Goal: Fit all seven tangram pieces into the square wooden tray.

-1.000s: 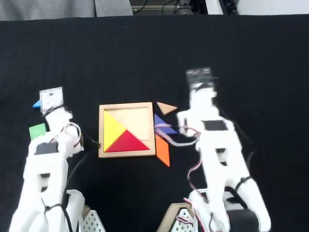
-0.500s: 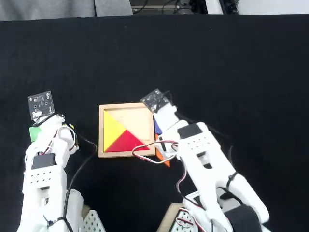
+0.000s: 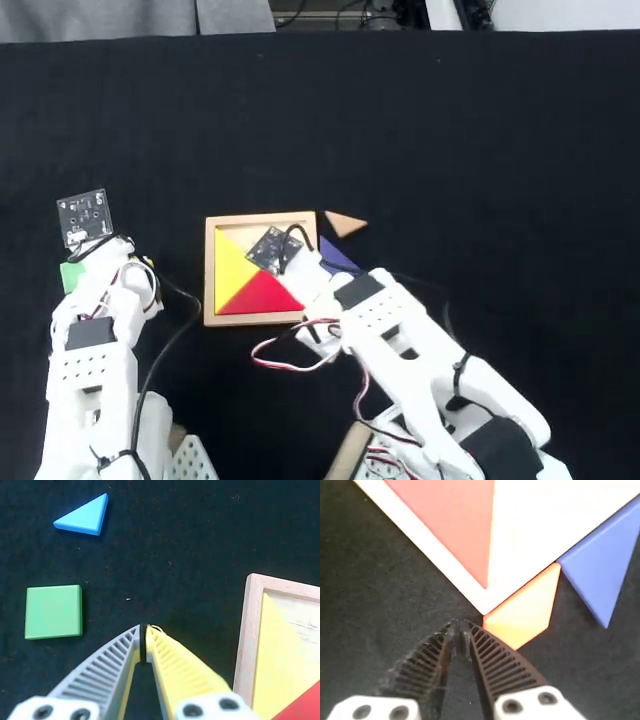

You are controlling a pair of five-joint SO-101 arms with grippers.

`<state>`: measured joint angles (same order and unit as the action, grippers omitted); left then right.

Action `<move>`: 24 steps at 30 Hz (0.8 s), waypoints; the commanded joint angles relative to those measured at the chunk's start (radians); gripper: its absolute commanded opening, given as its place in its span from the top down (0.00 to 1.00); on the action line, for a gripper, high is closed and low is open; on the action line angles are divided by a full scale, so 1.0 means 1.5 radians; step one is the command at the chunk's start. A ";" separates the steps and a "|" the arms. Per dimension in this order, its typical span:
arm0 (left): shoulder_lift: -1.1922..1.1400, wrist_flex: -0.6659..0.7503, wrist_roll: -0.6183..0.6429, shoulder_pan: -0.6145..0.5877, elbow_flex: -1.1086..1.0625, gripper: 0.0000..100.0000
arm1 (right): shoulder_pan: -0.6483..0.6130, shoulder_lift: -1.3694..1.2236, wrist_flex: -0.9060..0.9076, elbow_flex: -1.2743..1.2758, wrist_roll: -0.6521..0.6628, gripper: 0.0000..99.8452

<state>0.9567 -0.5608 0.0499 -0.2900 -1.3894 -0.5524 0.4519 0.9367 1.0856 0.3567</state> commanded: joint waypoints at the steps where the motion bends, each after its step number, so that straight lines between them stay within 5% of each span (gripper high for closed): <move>1: 0.010 0.012 0.008 -0.003 0.004 0.97 | 0.027 -0.008 0.003 -0.004 0.010 0.99; 17: 0.013 0.013 0.008 -0.001 -0.006 0.97 | 0.076 -0.127 0.001 -0.050 0.038 0.99; 24: 0.013 0.014 0.007 -0.001 -0.006 0.97 | 0.209 -0.109 -0.012 -0.067 0.043 0.99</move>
<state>0.9659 -0.5608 0.0499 -0.2900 -1.4047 -0.3468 0.2662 0.9367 1.0365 0.4104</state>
